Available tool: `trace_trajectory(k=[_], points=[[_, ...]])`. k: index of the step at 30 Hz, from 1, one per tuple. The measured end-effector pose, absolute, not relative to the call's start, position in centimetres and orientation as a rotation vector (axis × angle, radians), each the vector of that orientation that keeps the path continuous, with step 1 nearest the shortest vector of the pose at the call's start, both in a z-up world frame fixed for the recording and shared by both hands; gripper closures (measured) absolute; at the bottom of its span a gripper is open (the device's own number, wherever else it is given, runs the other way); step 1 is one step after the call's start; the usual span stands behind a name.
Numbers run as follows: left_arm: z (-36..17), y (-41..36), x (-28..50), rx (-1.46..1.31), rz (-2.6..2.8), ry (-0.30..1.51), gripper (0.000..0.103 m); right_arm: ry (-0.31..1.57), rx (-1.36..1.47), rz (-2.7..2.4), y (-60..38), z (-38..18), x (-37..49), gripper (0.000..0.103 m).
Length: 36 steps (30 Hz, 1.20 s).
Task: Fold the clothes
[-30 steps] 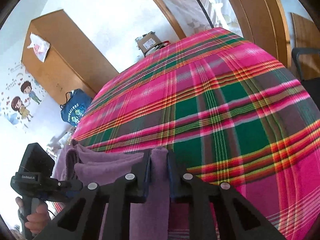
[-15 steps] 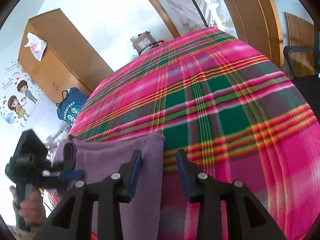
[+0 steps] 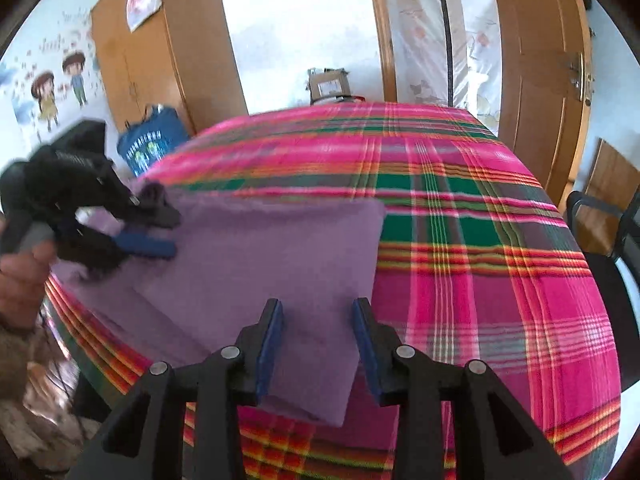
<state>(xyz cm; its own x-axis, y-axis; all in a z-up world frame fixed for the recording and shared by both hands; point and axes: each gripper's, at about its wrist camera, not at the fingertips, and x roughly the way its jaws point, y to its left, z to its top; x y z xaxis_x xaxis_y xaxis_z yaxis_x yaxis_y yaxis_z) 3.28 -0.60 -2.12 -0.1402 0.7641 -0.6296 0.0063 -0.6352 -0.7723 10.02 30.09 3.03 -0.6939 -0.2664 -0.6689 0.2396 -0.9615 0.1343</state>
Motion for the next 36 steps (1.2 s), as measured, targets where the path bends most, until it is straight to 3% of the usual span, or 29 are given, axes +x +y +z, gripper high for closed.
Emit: trace_trajectory(k=[5, 16, 24, 31, 36], points=[[-1.9, -0.9, 4.0, -1.584, 1.842, -0.840, 0.067, -0.111, 1.094, -2.657, 31.2, 2.6, 10.8, 0.060], [0.2, -1.5, 4.7, -1.516, 1.903, -0.855, 0.067, -0.125, 1.046, -2.665, 30.8, 3.8, 12.2, 0.060], [-0.6, -0.3, 6.1, -1.591, 1.936, -0.666, 0.067, -0.100, 1.097, -2.655, 30.1, 3.0, 12.4, 0.060], [-0.6, -1.4, 6.3, -1.578, 1.970, -0.673, 0.067, -0.167, 1.116, -2.649, 30.9, 2.9, 12.6, 0.060], [-0.3, -0.9, 6.3, -1.587, 1.992, -0.652, 0.067, -0.314, 1.099, -2.627, 31.9, 3.2, 12.4, 0.060]])
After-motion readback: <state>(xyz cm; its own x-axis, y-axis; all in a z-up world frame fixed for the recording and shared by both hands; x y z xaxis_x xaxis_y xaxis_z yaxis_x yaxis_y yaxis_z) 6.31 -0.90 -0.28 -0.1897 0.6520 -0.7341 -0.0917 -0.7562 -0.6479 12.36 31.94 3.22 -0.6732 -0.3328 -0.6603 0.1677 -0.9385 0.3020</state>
